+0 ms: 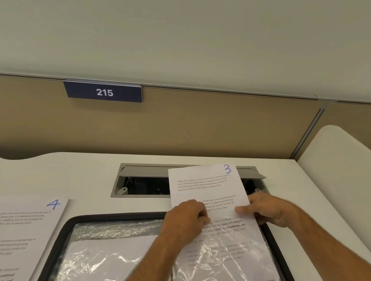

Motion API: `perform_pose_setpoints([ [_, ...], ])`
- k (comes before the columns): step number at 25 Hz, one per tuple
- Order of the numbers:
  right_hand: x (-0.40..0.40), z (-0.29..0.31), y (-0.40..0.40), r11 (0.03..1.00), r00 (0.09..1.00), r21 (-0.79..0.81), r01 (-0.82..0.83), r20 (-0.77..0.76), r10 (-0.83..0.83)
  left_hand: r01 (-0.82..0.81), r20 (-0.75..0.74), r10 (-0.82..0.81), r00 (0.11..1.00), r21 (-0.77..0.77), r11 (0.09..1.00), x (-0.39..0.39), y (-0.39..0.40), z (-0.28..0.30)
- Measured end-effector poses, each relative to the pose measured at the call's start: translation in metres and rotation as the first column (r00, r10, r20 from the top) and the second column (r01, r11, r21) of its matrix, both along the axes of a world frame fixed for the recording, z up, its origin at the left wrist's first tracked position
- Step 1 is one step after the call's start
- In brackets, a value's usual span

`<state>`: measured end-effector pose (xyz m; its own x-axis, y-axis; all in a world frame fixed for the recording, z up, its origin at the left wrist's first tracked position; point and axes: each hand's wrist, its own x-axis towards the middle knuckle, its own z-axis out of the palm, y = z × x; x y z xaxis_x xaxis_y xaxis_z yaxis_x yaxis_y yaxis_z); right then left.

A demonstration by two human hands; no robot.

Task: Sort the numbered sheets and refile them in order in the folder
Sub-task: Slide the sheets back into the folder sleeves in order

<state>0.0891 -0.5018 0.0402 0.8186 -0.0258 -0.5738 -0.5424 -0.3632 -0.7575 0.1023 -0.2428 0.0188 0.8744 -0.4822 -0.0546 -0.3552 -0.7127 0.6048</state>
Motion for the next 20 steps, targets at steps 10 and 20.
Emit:
perform_pose_setpoints([
  [10,-0.009,0.015,0.011,0.98,0.998,-0.194,0.052,0.052,-0.043,-0.015,0.043,0.014,0.999,0.027,1.0,-0.008,-0.004,0.0],
  [20,-0.005,0.032,0.023,0.758,0.965,-0.598,-0.26,-0.156,0.209,-0.044,0.098,0.042,0.994,0.022,0.999,-0.018,-0.003,-0.001],
])
